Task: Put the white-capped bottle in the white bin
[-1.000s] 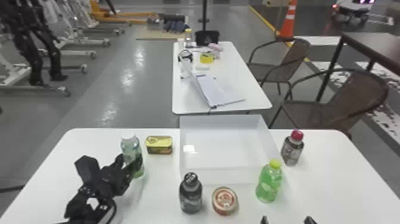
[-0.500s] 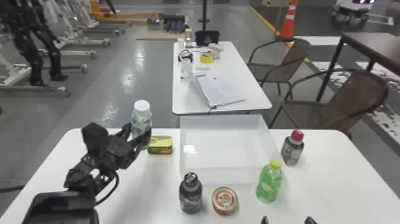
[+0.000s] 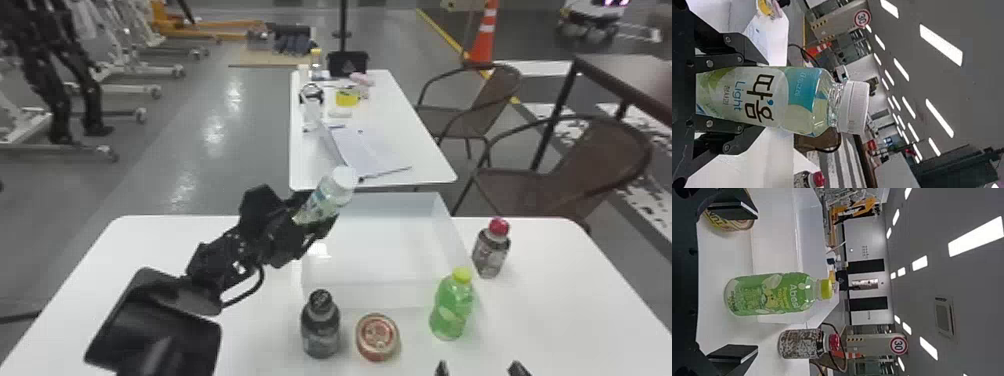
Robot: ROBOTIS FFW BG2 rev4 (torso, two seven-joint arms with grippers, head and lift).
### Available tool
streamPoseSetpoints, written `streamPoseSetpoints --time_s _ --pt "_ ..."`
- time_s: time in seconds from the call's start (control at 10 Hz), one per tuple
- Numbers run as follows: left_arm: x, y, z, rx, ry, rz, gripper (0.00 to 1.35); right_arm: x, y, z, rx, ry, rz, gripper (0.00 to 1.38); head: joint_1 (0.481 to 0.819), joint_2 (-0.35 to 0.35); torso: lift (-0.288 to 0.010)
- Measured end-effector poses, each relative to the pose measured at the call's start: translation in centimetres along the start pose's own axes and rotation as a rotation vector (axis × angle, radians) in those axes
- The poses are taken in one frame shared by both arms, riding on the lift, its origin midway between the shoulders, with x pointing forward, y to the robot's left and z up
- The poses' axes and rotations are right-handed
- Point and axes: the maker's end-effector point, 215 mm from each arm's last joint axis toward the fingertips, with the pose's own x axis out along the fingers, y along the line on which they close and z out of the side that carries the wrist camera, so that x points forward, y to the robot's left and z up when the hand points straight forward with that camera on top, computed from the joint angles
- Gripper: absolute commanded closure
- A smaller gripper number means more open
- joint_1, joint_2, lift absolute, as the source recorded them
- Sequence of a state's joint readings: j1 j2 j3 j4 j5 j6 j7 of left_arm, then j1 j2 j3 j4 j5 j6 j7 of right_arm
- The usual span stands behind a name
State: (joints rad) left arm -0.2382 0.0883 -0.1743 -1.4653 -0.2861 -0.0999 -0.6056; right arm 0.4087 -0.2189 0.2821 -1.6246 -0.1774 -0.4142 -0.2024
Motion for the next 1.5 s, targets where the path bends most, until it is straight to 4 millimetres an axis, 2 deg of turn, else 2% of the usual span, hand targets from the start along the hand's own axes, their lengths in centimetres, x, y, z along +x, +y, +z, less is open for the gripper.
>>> streamPoseSetpoints --time_s 0.3,0.5,0.6,0.8,0.9,1.2,1.3,1.5 --pt "3.2 -4.8 -1.0 0.246 0.090 -0.161 0.82 0.3 0.3 -0.1 0.003 0.000 0.006 0.10 0.549 0.000 -0.100" --pt "4.6 -5.6 -3.8 0.367 0.210 -0.223 0.82 0.6 0.8 0.0 0.004 -0.002 0.019 0.10 0.549 0.000 -0.100" --pt "5.0 -5.8 -5.0 0.442 0.270 -0.258 0.71 0.6 0.8 0.0 0.005 -0.002 0.020 0.10 0.549 0.000 -0.100" --pt "5.5 -5.4 -5.6 0.544 0.313 -0.277 0.26 0.8 0.8 0.0 0.006 -0.002 0.020 0.10 0.549 0.000 -0.100" --pt "5.5 -4.8 -5.6 0.549 0.314 -0.268 0.10 0.7 0.8 -0.1 0.006 -0.001 0.020 0.10 0.549 0.000 -0.100" --pt "5.1 -3.2 -5.2 0.525 0.306 -0.235 0.11 0.6 0.7 -0.3 0.012 0.004 0.019 0.10 0.549 0.000 -0.100" --pt "4.4 -2.4 -4.8 0.507 0.299 -0.215 0.12 0.6 0.7 -0.3 0.013 0.005 0.018 0.10 0.549 0.000 -0.100" --pt "1.0 0.8 -5.5 0.377 0.287 -0.110 0.12 0.4 0.6 -0.4 0.013 0.008 0.019 0.10 0.549 0.000 -0.100"
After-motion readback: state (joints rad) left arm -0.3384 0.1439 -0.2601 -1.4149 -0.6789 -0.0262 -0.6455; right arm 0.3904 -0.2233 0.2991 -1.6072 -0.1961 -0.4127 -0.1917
